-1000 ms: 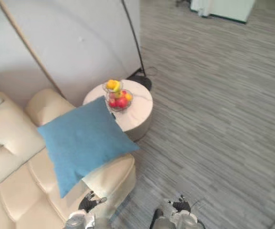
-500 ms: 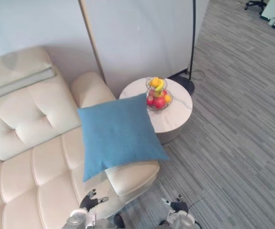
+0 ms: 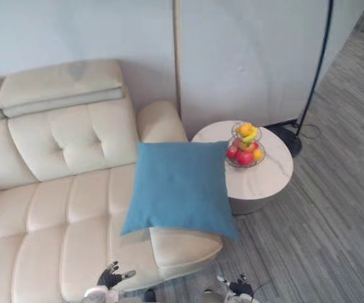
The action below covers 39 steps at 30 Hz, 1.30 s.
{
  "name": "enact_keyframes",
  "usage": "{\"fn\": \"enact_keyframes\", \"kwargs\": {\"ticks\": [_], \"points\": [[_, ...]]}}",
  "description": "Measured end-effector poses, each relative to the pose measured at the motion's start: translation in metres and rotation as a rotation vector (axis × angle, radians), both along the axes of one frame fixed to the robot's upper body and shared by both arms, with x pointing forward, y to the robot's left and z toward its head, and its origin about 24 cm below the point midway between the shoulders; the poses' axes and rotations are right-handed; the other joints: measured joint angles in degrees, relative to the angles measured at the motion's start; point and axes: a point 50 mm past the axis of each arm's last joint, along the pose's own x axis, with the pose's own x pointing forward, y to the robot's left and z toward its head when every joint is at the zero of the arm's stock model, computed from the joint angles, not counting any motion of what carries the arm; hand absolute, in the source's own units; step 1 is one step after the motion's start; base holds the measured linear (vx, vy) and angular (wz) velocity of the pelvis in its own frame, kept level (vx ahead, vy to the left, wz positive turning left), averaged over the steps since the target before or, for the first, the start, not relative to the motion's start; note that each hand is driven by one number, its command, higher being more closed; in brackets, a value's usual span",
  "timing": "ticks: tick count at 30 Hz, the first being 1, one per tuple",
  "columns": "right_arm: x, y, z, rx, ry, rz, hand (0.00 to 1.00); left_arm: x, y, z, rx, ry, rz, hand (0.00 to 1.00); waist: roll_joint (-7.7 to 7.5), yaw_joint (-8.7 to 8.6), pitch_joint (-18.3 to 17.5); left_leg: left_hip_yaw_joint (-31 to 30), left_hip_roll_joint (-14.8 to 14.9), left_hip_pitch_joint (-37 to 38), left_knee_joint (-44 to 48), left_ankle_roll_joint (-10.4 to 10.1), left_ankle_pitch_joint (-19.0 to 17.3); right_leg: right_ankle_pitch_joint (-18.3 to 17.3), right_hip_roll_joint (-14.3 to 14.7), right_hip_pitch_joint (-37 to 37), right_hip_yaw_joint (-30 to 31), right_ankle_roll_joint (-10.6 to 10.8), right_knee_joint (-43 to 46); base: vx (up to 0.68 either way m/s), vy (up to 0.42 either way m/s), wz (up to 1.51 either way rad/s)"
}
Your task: Pick up cushions and gather them together orderly.
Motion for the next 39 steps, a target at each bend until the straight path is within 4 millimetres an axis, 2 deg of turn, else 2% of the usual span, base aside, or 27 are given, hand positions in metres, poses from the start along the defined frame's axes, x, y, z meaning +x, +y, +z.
{"fn": "enact_keyframes", "kwargs": {"ticks": [2, 5, 9, 12, 14, 16, 17, 21, 23, 28, 30, 33, 39], "points": [[0.009, -0.002, 0.004, -0.011, -0.035, 0.002, 0.00, 0.002, 0.007, 0.002, 0.009, -0.011, 0.032, 0.00, -1.25, 0.42, -0.2, -1.1, 0.5, -0.7, -0.2, -0.5, 0.4, 0.3, 0.6, 0.6, -1.4, -0.4, -1.3, 0.07, -0.064, 0.35], [0.030, -0.021, 0.022, -0.077, -0.161, -0.026, 0.00, 0.007, 0.009, 0.005, 0.009, -0.042, 0.052, 0.00, -1.51, 0.58, -0.2, -1.2, 0.1, -0.4, 0.0, -0.5, 0.5, 0.3, 0.3, 2.0, -2.2, -0.3, -2.3, 0.04, -0.006, 0.16], [0.069, -0.057, 0.070, -0.242, -0.393, 0.025, 0.00, 0.030, 0.026, 0.025, 0.049, -0.169, 0.060, 0.00, -1.43, 0.54, -0.2, -1.1, -0.1, -0.8, -0.1, -0.2, 0.9, 1.0, 0.1, 2.0, -2.4, 0.0, -3.1, -0.01, 0.006, 0.04], [0.092, -0.078, 0.114, -0.396, -0.557, 0.126, 0.00, 0.048, 0.049, 0.047, 0.107, -0.291, 0.085, 0.00, -1.35, 0.03, -0.2, -1.2, -0.1, -0.8, -1.2, -0.1, 1.5, 1.3, 0.3, 1.9, -2.6, -0.1, -3.6, -0.05, 0.005, 0.04], [0.102, -0.081, 0.133, -0.452, -0.631, 0.172, 0.00, 0.056, 0.060, 0.059, 0.131, -0.354, 0.121, 0.00, -1.17, -0.32, -0.3, -1.1, 0.0, -0.8, -2.5, -0.1, 2.3, 2.0, 0.5, 1.8, -2.7, -0.2, -4.6, -0.05, 0.004, 0.02], [0.109, -0.079, 0.142, -0.467, -0.674, 0.198, 0.00, 0.064, 0.063, 0.069, 0.139, -0.406, 0.130, 0.00, -0.95, -0.46, -0.4, -1.1, 0.2, -0.8, -3.3, -0.1, 2.7, 2.5, 0.7, 1.7, -2.9, -0.2, -5.5, -0.02, 0.001, 0.00], [0.111, -0.075, 0.145, -0.467, -0.693, 0.212, 0.00, 0.072, 0.060, 0.078, 0.133, -0.464, 0.123, 0.00, -0.74, -0.49, -0.6, -1.1, 0.1, -1.0, -3.5, -0.1, 2.7, 2.7, 0.8, 1.7, -2.9, -0.1, -6.0, 0.00, 0.000, 0.00], [0.121, -0.066, 0.148, -0.452, -0.718, 0.247, 0.00, 0.085, 0.056, 0.095, 0.132, -0.559, 0.116, 0.00, -0.48, -0.83, -0.7, -1.1, 0.0, -1.8, -3.8, 0.0, 2.8, 2.9, 0.9, 0.9, -3.0, 0.1, -6.5, 0.02, 0.004, 0.00], [0.128, -0.060, 0.150, -0.443, -0.734, 0.266, 0.00, 0.097, 0.046, 0.101, 0.112, -0.595, 0.085, 0.00, -0.37, -0.85, -0.7, -1.2, -0.1, -2.6, -3.8, 0.0, 2.8, 3.4, 0.9, 0.6, -3.1, 0.1, -7.4, 0.05, 0.011, 0.02], [0.158, -0.042, 0.162, -0.422, -0.799, 0.281, 0.00, 0.133, 0.005, 0.121, 0.039, -0.691, -0.040, 0.00, 0.15, -1.19, 0.2, -1.2, -0.7, -5.5, -3.8, 0.5, 3.7, 4.6, 0.6, -1.2, -3.5, 0.2, -9.2, 0.03, 0.018, 0.05], [0.165, -0.038, 0.162, -0.410, -0.799, 0.264, 0.00, 0.146, -0.010, 0.131, 0.018, -0.732, -0.089, 0.00, 0.33, -1.32, 1.3, -1.2, -0.9, -6.9, -3.8, 0.5, 4.3, 5.1, 0.4, -2.3, -3.9, 0.0, -9.2, -0.01, 0.022, 0.08], [0.182, -0.032, 0.174, -0.411, -0.840, 0.243, 0.00, 0.171, -0.028, 0.155, 0.007, -0.817, -0.139, 0.00, 0.61, -1.32, 4.9, -1.0, -0.7, -10.3, -2.7, 0.6, 4.8, 5.6, 0.2, -5.7, -3.5, -0.3, -8.3, -0.06, 0.012, -0.04], [0.223, -0.019, 0.209, -0.388, -0.942, 0.200, 0.00, 0.211, -0.043, 0.195, 0.013, -0.927, -0.153, 0.00, 0.78, -1.25, 11.1, 0.6, -0.2, -15.3, -2.7, 0.6, 6.0, 6.7, 0.1, -12.7, -1.7, -0.8, -6.0, -0.09, 0.020, -0.16]]}}
